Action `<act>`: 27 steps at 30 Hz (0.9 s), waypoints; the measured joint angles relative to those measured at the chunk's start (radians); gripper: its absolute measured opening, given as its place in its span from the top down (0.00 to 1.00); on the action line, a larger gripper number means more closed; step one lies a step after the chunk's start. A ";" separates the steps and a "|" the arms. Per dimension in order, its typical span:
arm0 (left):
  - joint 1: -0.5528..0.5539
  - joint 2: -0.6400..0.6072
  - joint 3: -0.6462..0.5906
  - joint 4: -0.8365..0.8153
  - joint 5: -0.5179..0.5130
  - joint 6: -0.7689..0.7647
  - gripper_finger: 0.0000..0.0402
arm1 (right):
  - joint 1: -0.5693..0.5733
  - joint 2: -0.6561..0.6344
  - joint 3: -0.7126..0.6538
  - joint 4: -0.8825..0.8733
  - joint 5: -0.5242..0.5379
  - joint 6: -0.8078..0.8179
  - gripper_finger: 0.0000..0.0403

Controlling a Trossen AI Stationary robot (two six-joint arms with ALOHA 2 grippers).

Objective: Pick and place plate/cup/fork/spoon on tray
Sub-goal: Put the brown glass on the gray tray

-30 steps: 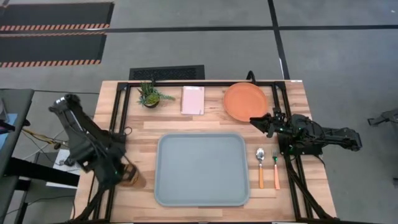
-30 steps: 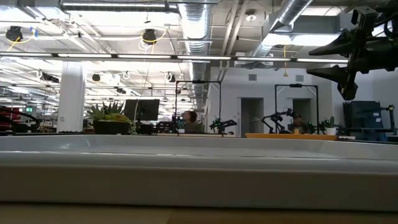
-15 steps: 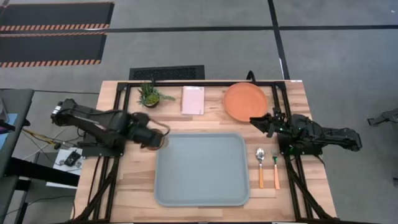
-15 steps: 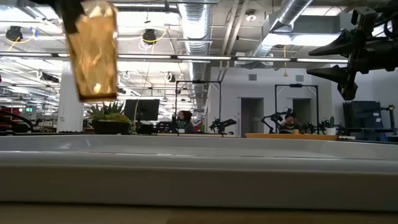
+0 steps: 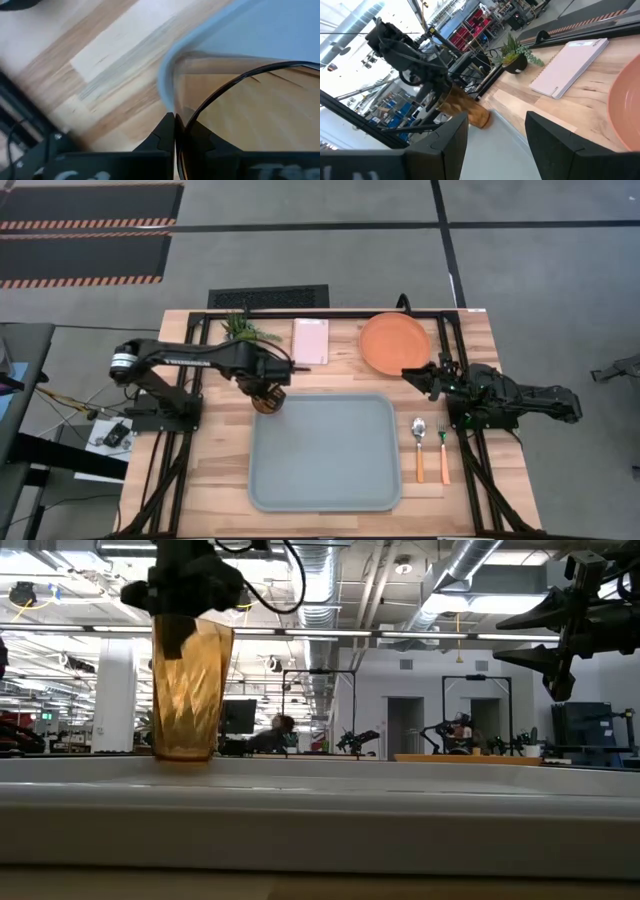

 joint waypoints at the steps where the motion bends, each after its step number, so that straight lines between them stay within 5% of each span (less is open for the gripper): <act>1: 0.000 0.008 0.000 0.013 0.000 0.008 1.00 | 0.000 0.000 0.000 0.000 0.000 0.000 0.45; 27: -0.009 0.023 0.000 0.030 0.002 0.070 1.00 | 0.000 0.000 0.001 -0.040 -0.002 0.001 0.45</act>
